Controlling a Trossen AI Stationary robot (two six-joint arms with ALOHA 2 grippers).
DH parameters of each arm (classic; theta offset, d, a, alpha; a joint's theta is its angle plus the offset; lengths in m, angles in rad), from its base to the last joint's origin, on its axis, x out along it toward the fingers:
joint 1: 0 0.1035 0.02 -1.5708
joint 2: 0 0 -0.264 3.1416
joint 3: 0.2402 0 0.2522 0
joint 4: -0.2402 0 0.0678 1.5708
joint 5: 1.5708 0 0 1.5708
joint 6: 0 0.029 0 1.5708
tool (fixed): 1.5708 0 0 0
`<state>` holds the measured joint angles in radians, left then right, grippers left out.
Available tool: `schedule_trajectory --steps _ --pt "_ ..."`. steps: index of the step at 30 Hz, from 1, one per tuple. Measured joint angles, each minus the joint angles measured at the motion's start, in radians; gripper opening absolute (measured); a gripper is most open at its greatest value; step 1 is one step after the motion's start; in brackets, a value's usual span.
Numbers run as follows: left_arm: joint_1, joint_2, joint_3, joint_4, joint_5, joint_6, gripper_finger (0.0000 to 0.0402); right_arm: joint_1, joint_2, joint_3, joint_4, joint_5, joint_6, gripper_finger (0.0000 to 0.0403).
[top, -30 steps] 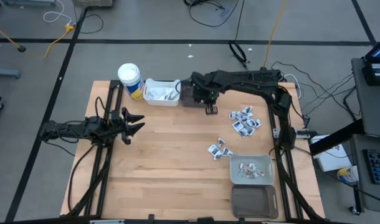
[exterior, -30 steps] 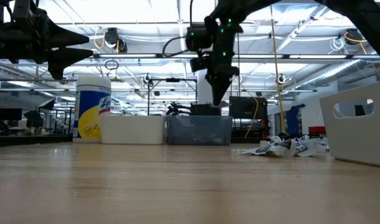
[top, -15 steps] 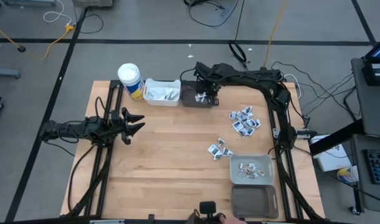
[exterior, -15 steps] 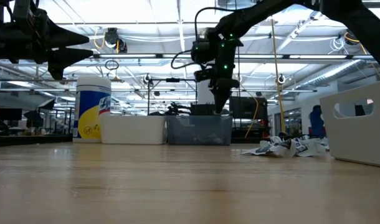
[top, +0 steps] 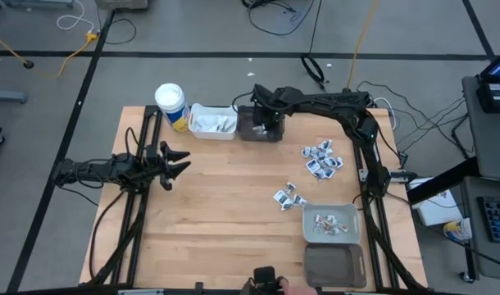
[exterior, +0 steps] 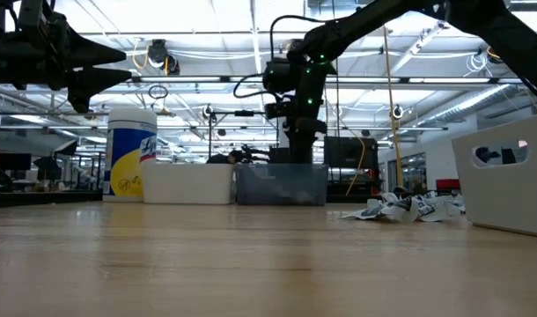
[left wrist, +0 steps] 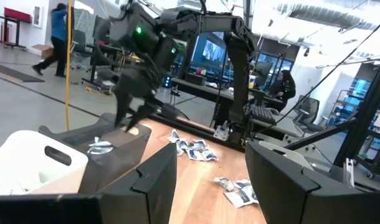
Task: Pick & Place First Aid Supplies
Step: Put the gray towelette pack into the top black bin
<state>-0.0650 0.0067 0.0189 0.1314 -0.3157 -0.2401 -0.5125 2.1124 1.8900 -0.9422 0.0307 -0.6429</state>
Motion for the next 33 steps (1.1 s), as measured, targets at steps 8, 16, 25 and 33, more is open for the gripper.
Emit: schedule_trajectory --steps 8,16,25,33 --pt "0.000 0.000 0.000 0.000 0.000 0.000 0.0196 0.012 0.001 -0.001 -0.034 0.046 0.111 0.0154" --pt "0.000 0.000 0.000 0.000 0.000 0.000 0.0196 0.021 -0.078 -0.001 -0.224 -0.057 0.395 0.0144" --pt "0.000 0.000 0.000 0.000 0.000 0.000 0.0196 0.090 -0.160 -0.052 -0.266 -0.062 0.635 0.0142" --pt "0.000 0.000 0.000 0.000 0.000 0.000 0.0196 0.216 -0.324 -0.349 -0.144 -0.062 0.905 0.0141"
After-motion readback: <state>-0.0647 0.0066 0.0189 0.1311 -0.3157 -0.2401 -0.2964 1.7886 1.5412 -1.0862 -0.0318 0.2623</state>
